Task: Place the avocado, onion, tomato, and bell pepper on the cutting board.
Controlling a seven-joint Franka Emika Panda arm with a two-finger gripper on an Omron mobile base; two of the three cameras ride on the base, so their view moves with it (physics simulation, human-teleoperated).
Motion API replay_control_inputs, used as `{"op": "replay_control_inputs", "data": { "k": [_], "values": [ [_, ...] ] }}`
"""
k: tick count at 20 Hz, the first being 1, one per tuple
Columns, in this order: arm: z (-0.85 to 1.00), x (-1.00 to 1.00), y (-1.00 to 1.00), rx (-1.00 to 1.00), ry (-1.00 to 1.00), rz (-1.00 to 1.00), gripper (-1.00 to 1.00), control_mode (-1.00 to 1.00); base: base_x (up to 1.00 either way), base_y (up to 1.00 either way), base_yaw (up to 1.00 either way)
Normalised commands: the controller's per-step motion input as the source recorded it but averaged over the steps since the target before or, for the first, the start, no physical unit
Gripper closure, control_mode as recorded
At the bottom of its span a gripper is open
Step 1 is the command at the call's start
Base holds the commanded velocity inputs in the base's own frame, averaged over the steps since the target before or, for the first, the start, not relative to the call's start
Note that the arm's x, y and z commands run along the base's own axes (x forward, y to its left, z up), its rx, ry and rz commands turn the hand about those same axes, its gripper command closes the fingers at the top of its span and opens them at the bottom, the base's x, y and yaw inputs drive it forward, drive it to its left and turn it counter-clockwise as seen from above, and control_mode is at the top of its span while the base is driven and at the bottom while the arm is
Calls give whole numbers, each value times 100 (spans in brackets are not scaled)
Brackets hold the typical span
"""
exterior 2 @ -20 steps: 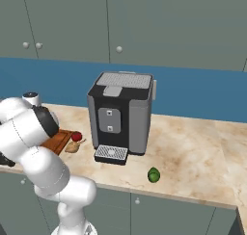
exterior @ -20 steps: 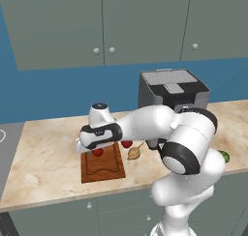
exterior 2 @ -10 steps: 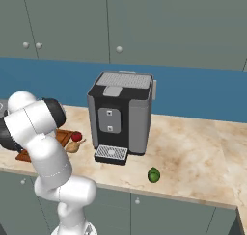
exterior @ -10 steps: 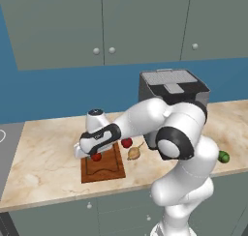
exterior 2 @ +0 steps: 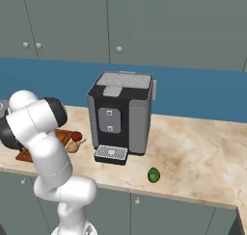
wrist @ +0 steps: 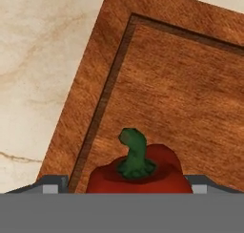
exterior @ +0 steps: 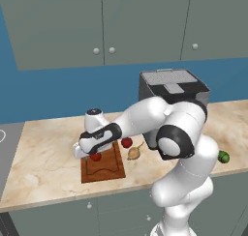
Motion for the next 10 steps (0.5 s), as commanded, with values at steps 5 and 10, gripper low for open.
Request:
{"op": "replay_control_inputs", "data": {
  "k": [5, 10],
  "values": [
    [16, 0, -7, 0, -1, -3, -100, -100, 0, 0, 0],
    [54, 0, -7, 0, -4, -2, -100, -100, 0, 0, 0]
  ]
}}
